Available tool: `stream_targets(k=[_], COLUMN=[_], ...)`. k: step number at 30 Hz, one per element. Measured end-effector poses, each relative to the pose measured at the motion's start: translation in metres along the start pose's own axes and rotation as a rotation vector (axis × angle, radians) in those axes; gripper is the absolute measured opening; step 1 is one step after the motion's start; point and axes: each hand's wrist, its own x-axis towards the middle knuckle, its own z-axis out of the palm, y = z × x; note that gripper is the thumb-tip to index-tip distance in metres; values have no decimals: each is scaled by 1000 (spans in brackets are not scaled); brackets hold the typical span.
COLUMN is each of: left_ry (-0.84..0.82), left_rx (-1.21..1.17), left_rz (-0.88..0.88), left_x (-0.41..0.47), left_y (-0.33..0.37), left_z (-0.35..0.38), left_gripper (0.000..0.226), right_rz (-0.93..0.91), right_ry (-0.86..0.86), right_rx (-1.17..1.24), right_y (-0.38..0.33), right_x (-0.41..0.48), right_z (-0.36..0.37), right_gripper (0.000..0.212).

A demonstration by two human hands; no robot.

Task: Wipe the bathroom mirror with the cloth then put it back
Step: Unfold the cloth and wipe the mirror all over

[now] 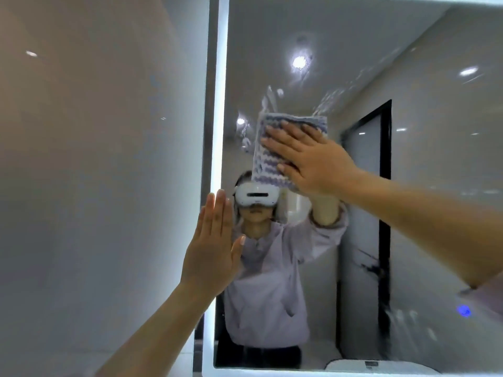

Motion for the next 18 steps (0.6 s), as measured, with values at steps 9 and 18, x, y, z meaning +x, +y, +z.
stream_targets(k=[9, 18], left_ry=[0, -20], left_rx=[-53, 25], left_rz=[1, -7], left_x=[0, 0], left_y=[2, 0], left_z=[-3, 2], left_gripper=[67, 68], right_rz=[35, 512], right_ry=[-47, 124], right_rx=[70, 162], right_y=[-51, -41], right_x=[1, 27], right_z=[15, 17], right_gripper=[55, 55])
